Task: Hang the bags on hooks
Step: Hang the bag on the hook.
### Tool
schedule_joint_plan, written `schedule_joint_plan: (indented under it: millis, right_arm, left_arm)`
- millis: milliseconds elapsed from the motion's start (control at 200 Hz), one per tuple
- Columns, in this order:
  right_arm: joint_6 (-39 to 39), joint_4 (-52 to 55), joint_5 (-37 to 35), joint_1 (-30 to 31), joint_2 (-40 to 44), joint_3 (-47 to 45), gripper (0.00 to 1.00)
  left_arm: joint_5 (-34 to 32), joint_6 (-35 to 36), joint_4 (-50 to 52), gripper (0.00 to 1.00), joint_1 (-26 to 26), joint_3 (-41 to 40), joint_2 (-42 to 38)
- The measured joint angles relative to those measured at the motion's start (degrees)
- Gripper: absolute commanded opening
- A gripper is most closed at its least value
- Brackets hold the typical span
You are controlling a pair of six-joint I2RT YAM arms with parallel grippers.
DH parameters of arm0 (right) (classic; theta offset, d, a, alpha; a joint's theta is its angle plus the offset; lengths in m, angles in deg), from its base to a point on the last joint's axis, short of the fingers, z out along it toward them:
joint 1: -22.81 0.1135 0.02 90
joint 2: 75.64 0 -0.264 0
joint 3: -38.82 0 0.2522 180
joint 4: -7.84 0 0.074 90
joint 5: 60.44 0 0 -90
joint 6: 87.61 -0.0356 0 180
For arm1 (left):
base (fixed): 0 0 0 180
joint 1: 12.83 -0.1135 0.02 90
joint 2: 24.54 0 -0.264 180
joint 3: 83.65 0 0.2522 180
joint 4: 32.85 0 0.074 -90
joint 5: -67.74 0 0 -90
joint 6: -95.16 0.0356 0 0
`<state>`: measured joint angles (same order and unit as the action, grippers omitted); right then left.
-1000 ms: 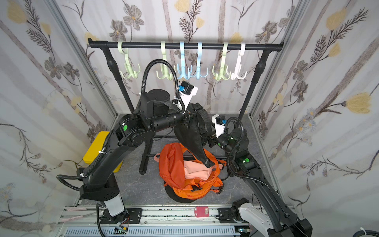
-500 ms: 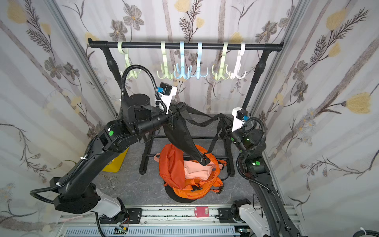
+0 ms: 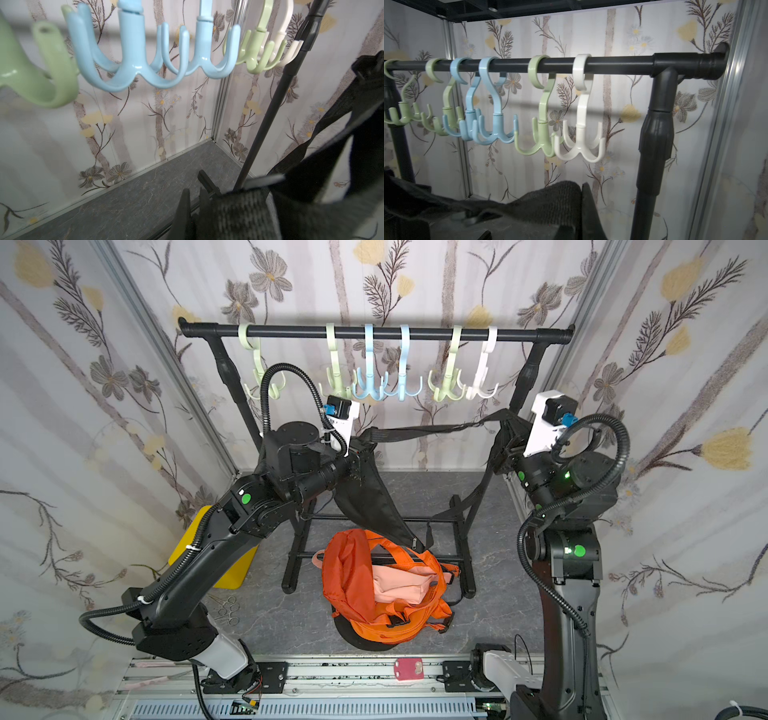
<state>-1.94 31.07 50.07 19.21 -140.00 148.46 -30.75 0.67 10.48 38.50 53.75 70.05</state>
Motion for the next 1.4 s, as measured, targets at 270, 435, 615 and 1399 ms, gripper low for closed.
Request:
schedule_joint_plan:
  millis: [270,435,615,1399]
  right_arm:
    - [-1.7,4.3,-2.4,-1.1,-12.1,16.6,0.0]
    - [-1.2,7.4,-3.1,-1.3,-17.8,23.9,0.0]
    - [-0.5,9.3,-1.4,-1.3,-21.4,27.9,0.0]
    - [2.4,11.3,1.2,0.9,-12.8,8.1,0.04]
  left_arm:
    - [-0.5,-0.8,0.9,0.0,2.6,10.7,9.2]
    - [-0.5,-1.8,0.8,0.0,3.4,11.5,10.6]
    - [-0.6,-2.2,0.5,0.0,3.5,12.1,10.8]
    - [0.5,-4.5,-0.7,0.0,3.5,0.3,9.0]
